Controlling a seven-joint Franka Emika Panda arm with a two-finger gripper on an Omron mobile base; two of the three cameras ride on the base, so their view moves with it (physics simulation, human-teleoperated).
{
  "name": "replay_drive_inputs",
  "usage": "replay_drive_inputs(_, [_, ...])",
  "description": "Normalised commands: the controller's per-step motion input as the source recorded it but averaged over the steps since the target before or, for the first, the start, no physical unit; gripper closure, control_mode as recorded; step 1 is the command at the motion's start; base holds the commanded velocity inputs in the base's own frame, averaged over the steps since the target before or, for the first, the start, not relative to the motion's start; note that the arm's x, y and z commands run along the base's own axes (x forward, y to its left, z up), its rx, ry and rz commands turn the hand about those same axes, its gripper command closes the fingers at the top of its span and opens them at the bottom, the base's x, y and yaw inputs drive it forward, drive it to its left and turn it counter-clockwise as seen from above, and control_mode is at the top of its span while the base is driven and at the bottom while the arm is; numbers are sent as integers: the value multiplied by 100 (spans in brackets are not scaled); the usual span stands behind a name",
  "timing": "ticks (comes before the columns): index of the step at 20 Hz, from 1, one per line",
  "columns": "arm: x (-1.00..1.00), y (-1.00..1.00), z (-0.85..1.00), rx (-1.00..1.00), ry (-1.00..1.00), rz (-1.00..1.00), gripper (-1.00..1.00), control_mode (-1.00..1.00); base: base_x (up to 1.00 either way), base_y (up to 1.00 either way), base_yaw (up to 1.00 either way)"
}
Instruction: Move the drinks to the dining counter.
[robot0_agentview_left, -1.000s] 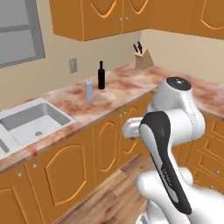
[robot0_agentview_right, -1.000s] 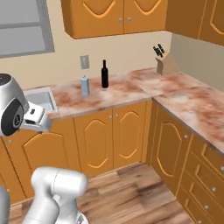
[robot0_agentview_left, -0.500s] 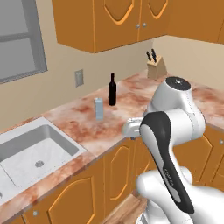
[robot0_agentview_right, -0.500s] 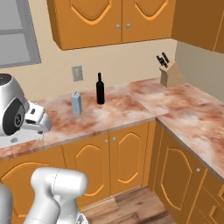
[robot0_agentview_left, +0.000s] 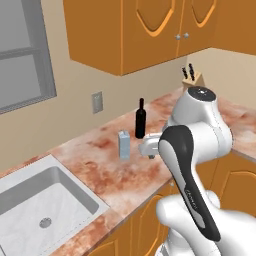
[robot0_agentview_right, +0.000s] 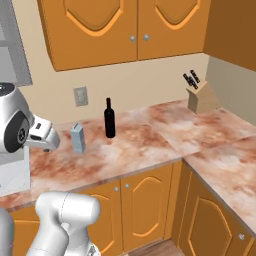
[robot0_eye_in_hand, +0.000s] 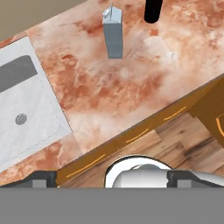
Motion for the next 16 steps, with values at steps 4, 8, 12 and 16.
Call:
replay_drive_inputs(4, [25,0,-12,0,-3,0,-100,-100,75,0,0])
replay_drive_inputs(8, [100,-13,-14,0,0,-1,-100,-100,0,0,0])
replay_drive_inputs(12, [99,-13,-17,0,2,-7,-100,-100,0,0,0])
replay_drive_inputs(16, [86,-3,-22,0,0,-6,-100,-100,0,0,0])
